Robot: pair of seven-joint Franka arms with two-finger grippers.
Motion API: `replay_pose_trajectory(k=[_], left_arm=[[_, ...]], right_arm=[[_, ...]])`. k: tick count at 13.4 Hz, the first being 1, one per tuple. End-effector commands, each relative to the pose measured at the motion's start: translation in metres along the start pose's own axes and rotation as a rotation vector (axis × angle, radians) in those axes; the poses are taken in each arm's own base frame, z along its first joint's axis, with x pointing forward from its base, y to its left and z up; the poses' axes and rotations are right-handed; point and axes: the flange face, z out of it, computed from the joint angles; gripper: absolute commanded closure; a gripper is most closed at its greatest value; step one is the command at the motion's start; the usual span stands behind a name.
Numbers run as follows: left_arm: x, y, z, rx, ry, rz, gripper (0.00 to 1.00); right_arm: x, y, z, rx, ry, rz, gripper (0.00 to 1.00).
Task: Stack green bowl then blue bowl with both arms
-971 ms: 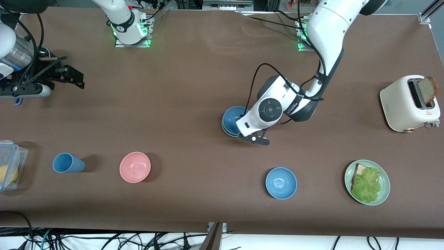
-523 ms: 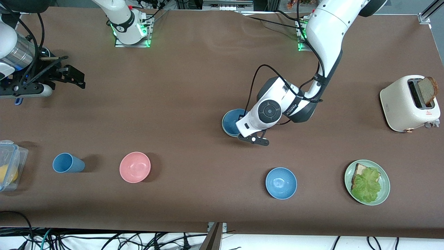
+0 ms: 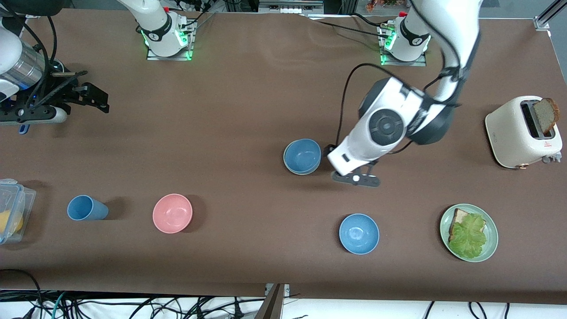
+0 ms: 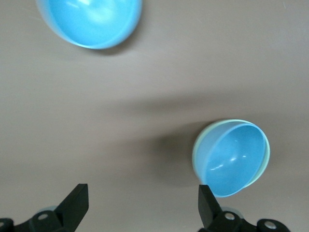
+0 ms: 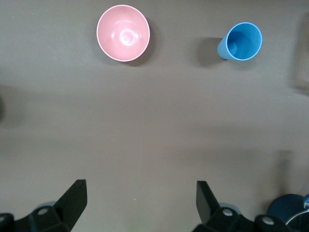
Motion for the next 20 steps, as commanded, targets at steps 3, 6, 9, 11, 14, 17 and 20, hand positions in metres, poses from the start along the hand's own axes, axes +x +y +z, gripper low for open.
replay_pose_trajectory(k=[3, 6, 9, 11, 14, 17, 20], left_arm=[[-0.022, -0.085, -0.087, 0.055, 0.028, -0.104, 0.0], [-0.067, -0.105, -0.133, 0.088, -0.07, -0.077, 0.0], [-0.093, -0.145, -0.152, 0.064, -0.09, -0.056, 0.0], [-0.109, -0.184, -0.15, 0.011, -0.015, 0.011, 0.0], [-0.12, -0.208, -0.157, -0.002, 0.037, -0.03, 0.0], [-0.116, -0.222, -0.153, -0.006, 0.029, -0.049, 0.0], [-0.115, -0.232, -0.153, -0.008, 0.028, -0.066, 0.0]], right_arm=[[-0.001, -0.004, -0.005, -0.008, -0.003, -0.012, 0.0], [-0.001, -0.004, -0.005, -0.006, -0.005, -0.014, 0.0], [-0.001, -0.004, -0.005, -0.008, -0.005, -0.014, 0.0], [-0.001, -0.003, -0.005, -0.008, -0.005, -0.012, 0.0], [-0.001, -0.003, -0.005, -0.009, -0.006, -0.014, 0.0], [-0.001, -0.002, -0.005, -0.009, -0.006, -0.011, 0.0], [0.0, 0.003, -0.004, -0.008, -0.008, -0.005, 0.0]])
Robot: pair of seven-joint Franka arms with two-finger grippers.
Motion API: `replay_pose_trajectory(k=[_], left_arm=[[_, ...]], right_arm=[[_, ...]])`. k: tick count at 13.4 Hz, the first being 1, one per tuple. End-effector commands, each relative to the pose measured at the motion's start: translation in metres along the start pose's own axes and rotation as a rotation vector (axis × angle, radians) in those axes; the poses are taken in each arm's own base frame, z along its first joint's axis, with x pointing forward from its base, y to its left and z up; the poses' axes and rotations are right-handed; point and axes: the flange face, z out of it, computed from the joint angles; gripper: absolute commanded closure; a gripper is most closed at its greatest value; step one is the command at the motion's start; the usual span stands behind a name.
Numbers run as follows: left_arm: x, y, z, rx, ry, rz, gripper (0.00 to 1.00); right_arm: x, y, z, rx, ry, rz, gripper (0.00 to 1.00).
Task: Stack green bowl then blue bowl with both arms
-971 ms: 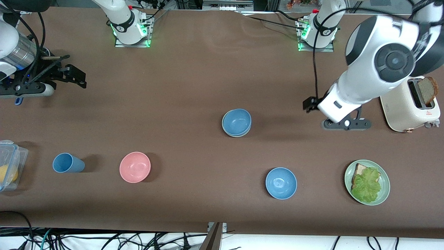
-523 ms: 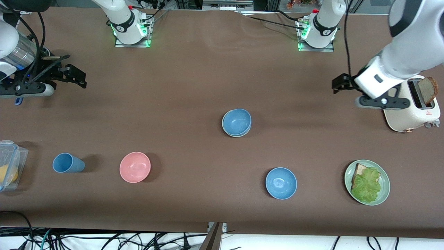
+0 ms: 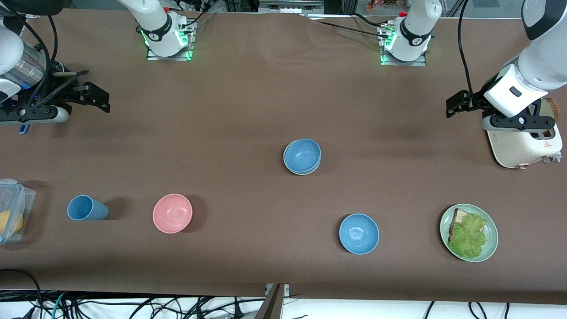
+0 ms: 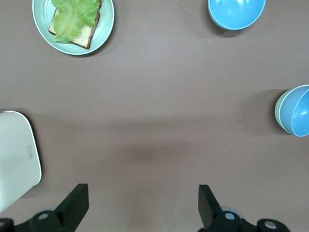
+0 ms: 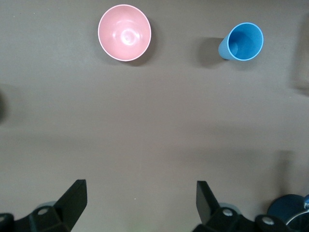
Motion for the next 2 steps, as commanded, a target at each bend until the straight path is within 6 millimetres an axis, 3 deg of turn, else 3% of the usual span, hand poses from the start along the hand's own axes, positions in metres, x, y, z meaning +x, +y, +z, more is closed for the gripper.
replay_pose_trajectory(k=[1, 2], left_arm=[[-0.0036, -0.0056, -0.0012, -0.023, 0.011, 0.008, 0.0], [-0.0036, -0.0063, -0.0005, -0.024, 0.01, 0.008, 0.0]], right_arm=[[0.0002, 0.0041, -0.0037, -0.007, -0.007, -0.002, 0.0], [0.0002, 0.0041, -0.0037, -0.007, -0.007, 0.001, 0.0]])
